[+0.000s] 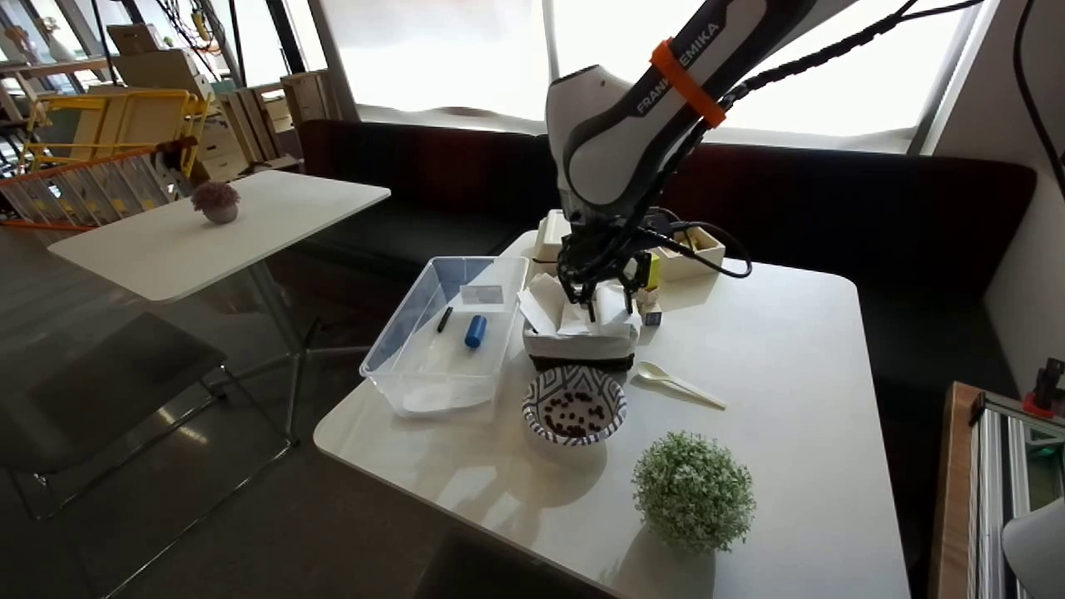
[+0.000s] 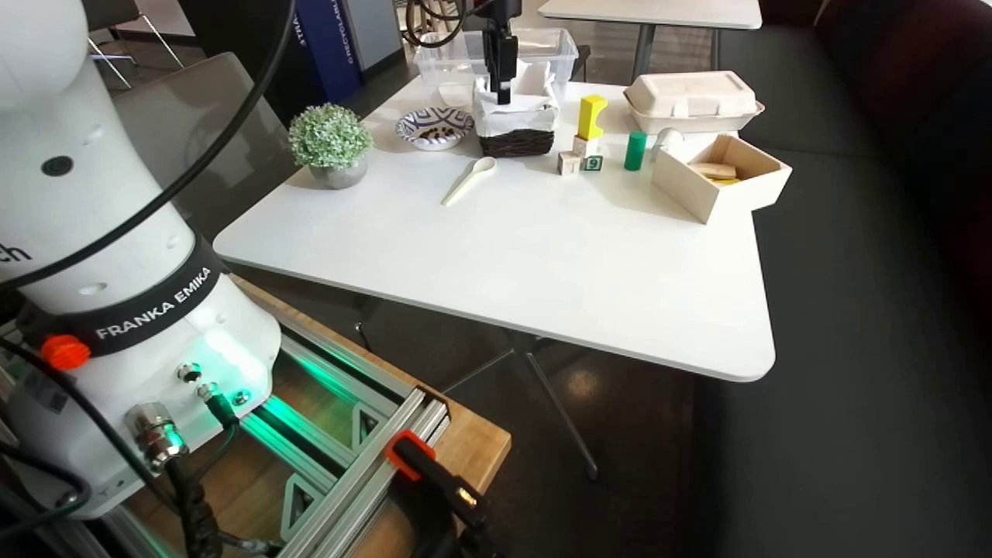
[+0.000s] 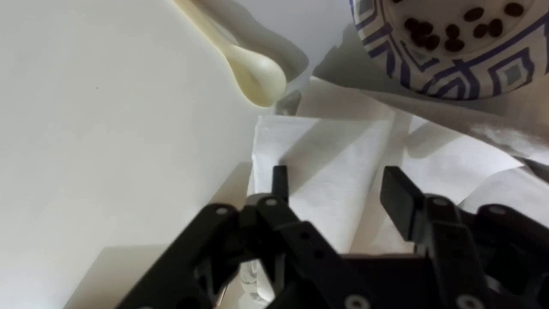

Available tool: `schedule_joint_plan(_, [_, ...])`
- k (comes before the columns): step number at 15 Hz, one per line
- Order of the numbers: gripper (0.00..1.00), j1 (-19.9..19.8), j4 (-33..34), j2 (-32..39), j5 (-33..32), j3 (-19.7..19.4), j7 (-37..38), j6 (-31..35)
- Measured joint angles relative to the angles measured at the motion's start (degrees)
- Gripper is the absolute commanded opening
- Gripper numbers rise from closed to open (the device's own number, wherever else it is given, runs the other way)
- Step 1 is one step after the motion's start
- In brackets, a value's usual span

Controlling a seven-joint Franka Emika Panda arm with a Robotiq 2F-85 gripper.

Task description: Use the paper towel to wipe the spoon

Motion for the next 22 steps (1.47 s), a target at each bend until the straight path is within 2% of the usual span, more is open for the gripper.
schedule_joint_plan(3, [0.07,0.8,0.5,0.9,0.0,-0.6,0.0,0.0])
schedule_joint_plan(4, [0.01,1.0,0.6,1.0,0.0,-0.8,0.0,0.0])
schedule_joint_plan(5, [0.0,1.1,0.6,1.0,0.0,-1.0,0.1,0.0])
schedule_joint_plan(8, [0.0,1.5,0.7,0.6,0.0,-1.5,0.9,-1.2])
schedule_joint_plan(12, [0.0,1.7,0.6,-3.0,0.0,-1.6,2.6,-6.7])
schedule_joint_plan(16, [0.0,1.7,-2.1,-11.5,0.1,-1.0,2.8,-10.9])
schedule_joint_plan(22, [0.0,0.8,-12.2,-25.1,0.2,0.2,0.6,-16.8])
